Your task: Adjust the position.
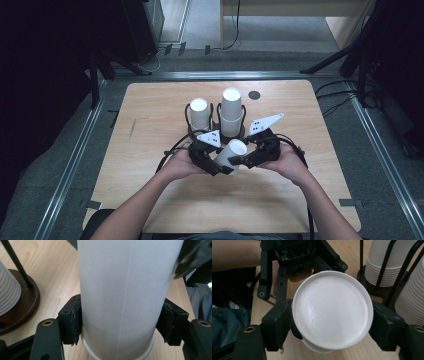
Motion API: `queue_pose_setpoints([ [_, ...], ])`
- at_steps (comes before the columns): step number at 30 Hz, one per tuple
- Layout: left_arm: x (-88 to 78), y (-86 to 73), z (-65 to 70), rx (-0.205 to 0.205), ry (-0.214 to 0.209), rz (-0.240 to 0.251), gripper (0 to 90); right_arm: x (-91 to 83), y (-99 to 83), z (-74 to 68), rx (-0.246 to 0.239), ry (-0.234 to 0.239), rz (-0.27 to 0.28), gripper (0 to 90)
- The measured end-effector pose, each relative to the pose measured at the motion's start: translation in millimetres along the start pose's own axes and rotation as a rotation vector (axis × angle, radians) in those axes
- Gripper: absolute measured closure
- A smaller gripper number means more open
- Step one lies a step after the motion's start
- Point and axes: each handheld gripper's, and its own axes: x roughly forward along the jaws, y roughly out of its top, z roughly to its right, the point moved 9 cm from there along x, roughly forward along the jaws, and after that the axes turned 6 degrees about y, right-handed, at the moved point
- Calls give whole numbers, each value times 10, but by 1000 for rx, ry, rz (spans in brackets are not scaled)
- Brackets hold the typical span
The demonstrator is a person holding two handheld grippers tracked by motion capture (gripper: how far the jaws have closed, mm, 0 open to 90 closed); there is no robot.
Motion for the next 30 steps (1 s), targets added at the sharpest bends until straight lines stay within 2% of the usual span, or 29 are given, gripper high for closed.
queue_pose_setpoints([
  [2,-25,-1,-23,4,6,-5,310,-26,6,3,6,-2,9,236],
  [4,-57,-2,-45,-12,2,0,310,-56,-1,14,24,-1,10,235],
  [8,-95,-15,-74,-23,7,-4,310,-86,-38,33,16,-8,-4,227],
  [9,-116,-19,-83,-23,16,-33,309,-96,-84,40,10,-11,-29,223],
  [11,-147,-4,-93,1,31,-44,309,-100,-113,43,4,-16,-45,223],
  [14,-203,31,-122,-1,32,-36,310,-104,-150,53,-3,-23,-64,224],
  [18,-243,20,-168,9,43,-60,310,-118,-180,75,-12,-32,-74,232],
  [20,-259,-4,-206,20,56,-84,309,-124,-187,83,-15,-37,-78,234],
  [21,-262,-31,-244,26,66,-110,309,-133,-198,98,-32,-45,-80,243],
  [22,-262,-31,-244,26,66,-110,309,-133,-198,98,-32,-45,-80,243],
  [24,-253,-74,-294,48,76,-155,309,-137,-205,93,-46,-46,-81,250],
  [30,-219,-133,-319,67,69,-194,306,-113,-228,112,-55,-49,-91,252],
])
